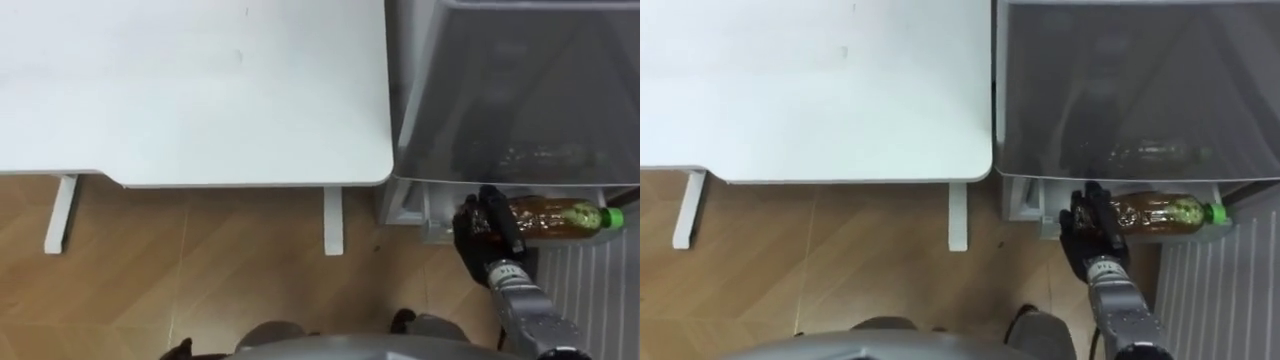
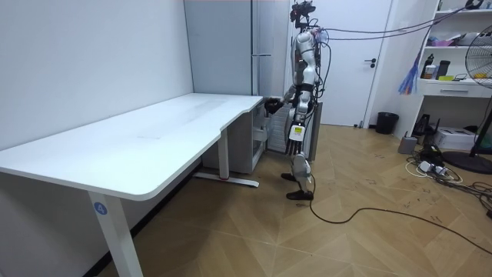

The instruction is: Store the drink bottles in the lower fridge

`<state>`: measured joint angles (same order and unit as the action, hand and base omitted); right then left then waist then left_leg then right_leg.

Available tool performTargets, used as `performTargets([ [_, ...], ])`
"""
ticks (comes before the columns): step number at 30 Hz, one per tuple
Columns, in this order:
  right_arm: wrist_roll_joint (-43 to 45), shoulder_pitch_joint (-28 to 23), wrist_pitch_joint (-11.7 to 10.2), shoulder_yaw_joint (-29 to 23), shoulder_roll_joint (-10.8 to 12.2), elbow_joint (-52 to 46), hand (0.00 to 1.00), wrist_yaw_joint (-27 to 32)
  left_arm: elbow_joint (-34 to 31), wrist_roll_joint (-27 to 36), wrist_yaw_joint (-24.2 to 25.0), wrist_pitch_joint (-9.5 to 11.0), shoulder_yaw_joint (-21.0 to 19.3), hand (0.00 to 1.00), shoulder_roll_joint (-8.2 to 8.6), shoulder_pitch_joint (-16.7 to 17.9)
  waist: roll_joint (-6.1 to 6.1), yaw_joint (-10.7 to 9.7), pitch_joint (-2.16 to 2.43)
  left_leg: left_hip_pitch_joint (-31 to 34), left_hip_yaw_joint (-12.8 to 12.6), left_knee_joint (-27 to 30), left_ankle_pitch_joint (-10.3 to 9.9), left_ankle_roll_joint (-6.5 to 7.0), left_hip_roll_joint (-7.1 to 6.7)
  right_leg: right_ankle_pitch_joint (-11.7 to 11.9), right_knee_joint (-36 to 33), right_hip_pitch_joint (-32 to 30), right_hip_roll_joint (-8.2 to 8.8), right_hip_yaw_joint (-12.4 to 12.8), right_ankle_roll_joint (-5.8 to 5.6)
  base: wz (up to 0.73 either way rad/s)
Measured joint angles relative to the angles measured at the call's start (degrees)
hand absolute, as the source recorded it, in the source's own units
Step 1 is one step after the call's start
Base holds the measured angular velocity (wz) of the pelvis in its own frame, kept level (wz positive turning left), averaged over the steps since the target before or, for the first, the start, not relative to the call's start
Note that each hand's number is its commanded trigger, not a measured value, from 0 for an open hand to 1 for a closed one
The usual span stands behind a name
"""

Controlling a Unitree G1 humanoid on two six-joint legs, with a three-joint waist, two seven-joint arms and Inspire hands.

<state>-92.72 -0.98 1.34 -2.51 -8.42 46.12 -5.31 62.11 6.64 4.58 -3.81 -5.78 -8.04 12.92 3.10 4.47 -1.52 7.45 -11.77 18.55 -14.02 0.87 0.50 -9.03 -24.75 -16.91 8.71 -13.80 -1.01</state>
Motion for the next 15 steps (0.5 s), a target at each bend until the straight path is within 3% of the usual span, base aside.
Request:
performTargets([
  [3, -0.3, 7.1, 0.0, -3.0, 0.1, 4.2, 1.00, 0.8, 1.9, 0.0, -0.2, -0.9, 0.4, 0.00, -0.63, -3.9, -0.93, 0.0, -0.71, 7.8, -0.1, 7.3, -1.3, 1.50, -0.52, -1.4, -6.9, -7.7, 2.33, 0.9, 0.59, 0.16],
  [5, -0.2, 12.7, -0.2, -5.9, 0.0, 8.2, 1.00, 1.1, 3.1, 0.0, -0.3, -1.2, 0.4, 0.00, -0.67, -6.5, -1.22, 0.2, -0.89, 13.2, -0.1, 12.0, -2.3, 1.89, -0.61, -2.3, -10.5, -12.4, 3.54, 1.1, 1.04, 0.15],
  [7, -0.5, 18.0, -0.9, -8.1, -0.4, 12.0, 1.00, 1.0, 3.3, 0.0, -0.4, -0.9, 0.4, 0.00, -0.98, -9.0, -1.24, 1.1, -0.93, 19.4, 0.2, 18.1, -4.0, 1.88, 0.15, -3.2, -14.3, -17.5, 3.62, 1.5, 1.18, 0.10],
  [10, -1.5, 21.7, -2.2, -10.2, -0.5, 14.0, 1.00, 1.1, 4.3, 0.4, -0.8, -0.8, 0.6, 0.00, -1.39, -11.5, -1.22, 2.2, -0.92, 25.4, 1.1, 24.0, -5.1, 2.07, 0.64, -3.8, -18.5, -22.3, 4.32, 1.3, 1.89, 0.14],
  [15, -2.1, 22.7, -2.5, -12.5, -1.0, 14.7, 1.00, 1.5, 4.5, 0.6, -1.9, -0.9, 3.6, 0.00, -2.08, -12.4, -0.78, 3.6, -0.92, 31.8, 2.4, 31.0, -6.9, 2.39, 0.76, -5.3, -24.5, -27.8, 5.53, 1.1, 2.36, 0.15],
])
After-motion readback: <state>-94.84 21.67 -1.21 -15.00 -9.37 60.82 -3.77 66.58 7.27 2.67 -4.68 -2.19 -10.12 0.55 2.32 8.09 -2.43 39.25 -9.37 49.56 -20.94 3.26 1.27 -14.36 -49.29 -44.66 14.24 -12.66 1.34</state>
